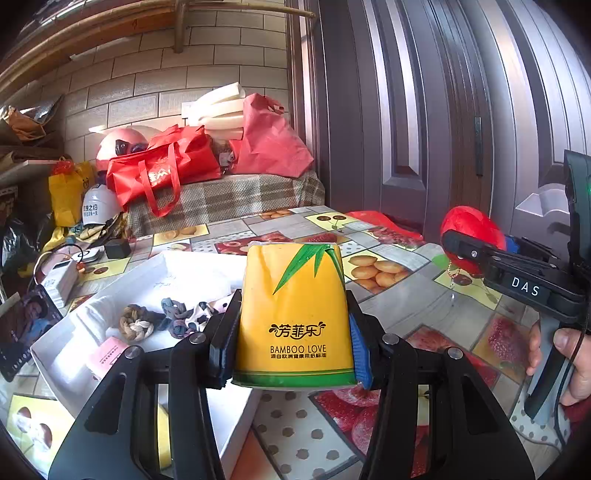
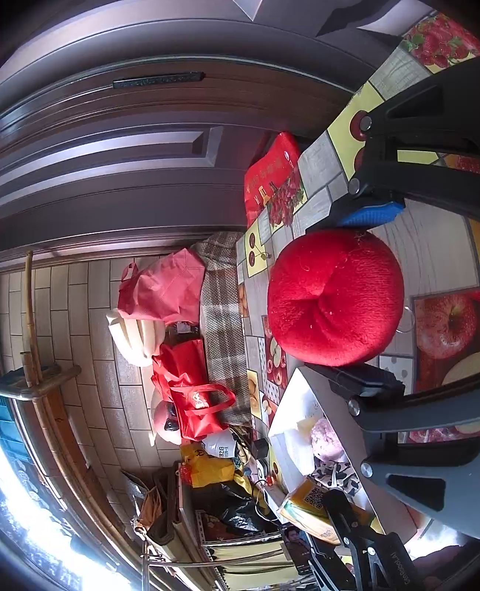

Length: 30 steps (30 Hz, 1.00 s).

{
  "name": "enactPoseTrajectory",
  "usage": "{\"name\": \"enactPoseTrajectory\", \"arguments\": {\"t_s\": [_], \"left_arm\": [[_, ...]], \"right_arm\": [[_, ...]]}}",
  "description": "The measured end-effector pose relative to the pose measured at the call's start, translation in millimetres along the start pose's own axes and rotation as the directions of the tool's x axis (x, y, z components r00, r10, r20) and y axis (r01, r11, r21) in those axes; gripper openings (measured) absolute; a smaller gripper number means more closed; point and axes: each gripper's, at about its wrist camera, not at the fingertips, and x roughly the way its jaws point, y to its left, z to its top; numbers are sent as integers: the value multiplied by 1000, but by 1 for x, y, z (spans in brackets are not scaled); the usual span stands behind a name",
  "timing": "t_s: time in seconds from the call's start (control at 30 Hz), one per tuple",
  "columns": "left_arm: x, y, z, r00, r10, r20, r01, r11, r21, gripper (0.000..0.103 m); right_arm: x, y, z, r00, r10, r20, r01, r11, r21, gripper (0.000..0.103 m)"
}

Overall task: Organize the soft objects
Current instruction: 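Carry the yellow tissue pack and red plush apple over the white box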

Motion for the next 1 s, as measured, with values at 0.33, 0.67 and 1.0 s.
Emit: {"name": "enactPoseTrajectory", "arguments": {"t_s": [0.33, 0.67, 1.0], "left_arm": [[-13, 44, -8, 997, 75, -6, -75, 996, -41, 49], [-16, 65, -11, 994, 110, -10, -111, 992, -61, 49], [-12, 86, -11, 989, 145, -23, -146, 985, -93, 49]], "right_arm": [[3, 47, -4, 994, 102, -25, -103, 993, -55, 62], [7, 84, -7, 985, 168, -48, -172, 980, -104, 62], [23, 119, -10, 972, 219, -87, -230, 963, -138, 62]]}}
